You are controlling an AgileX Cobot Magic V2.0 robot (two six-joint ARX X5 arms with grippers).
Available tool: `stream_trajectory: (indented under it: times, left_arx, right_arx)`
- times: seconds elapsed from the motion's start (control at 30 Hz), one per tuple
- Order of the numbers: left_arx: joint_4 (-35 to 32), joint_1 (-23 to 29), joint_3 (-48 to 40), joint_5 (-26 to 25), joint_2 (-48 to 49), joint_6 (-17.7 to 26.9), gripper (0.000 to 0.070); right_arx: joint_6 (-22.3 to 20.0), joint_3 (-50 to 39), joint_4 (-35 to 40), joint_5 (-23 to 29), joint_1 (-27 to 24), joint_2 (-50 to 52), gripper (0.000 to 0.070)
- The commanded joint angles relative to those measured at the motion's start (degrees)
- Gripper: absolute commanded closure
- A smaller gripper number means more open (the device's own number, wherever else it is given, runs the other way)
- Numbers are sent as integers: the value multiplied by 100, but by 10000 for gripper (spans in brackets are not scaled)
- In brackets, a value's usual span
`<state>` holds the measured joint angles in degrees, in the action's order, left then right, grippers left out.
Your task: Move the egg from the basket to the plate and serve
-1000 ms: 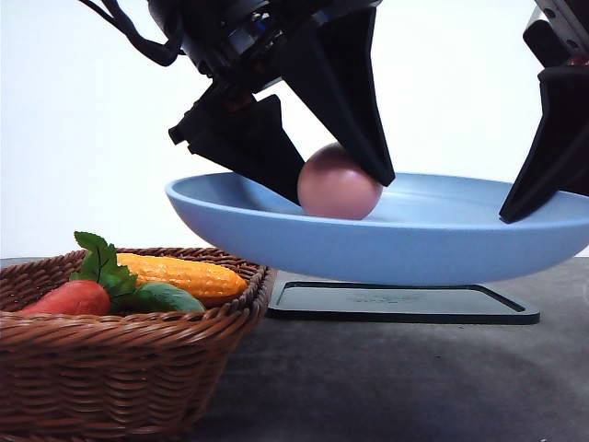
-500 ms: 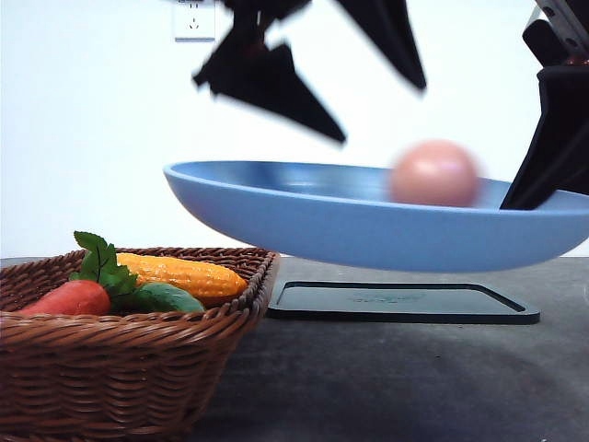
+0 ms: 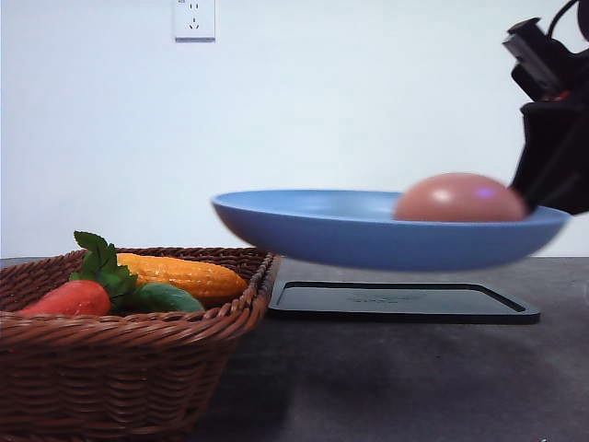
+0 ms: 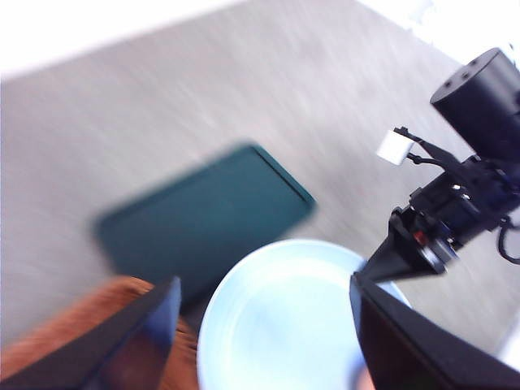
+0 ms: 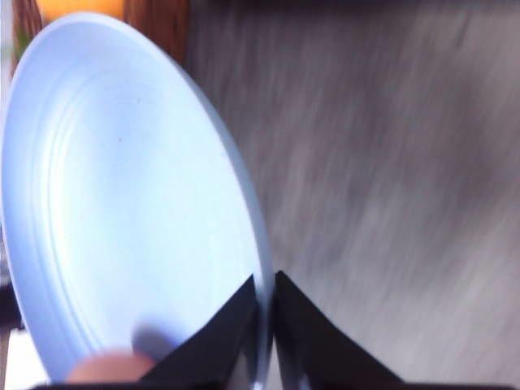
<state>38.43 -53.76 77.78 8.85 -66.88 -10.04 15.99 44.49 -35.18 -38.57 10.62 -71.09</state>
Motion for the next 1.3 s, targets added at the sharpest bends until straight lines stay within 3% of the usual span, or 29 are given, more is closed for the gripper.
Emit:
stream_trajectory:
  times: [0.0,0.27,0.6,0.87,1.1,1.17,1.27]
  left_arx:
    - [16,-46,144,161,158,80,274]
    - [337,-46,144,780,1102,27,275]
    - [738,-46,144,1352,1782,-7,275]
    - [835,-46,144,1422,1805,-73,275]
    - [840,-46,144,1422,1609,-95,275]
    - [840,-46,144,1420,1552,-95,275]
    - [840,-46,144,1422,1485,-93,275]
  right_arx:
    - [-244,342,84,-42,-111,-317,700]
    - [-553,1782,104,-20,-578,-1965,700]
    - [-438,3484,36,-40,-875,-3956,700]
    - [-398,3844,31,23,-974,-4591,700]
    - [-407,3844,35,473,-974,-4647,700]
    - [-407,3844,38,526,-974,-4647,684]
    - [-451,3844,42,588,-976,-4647,561]
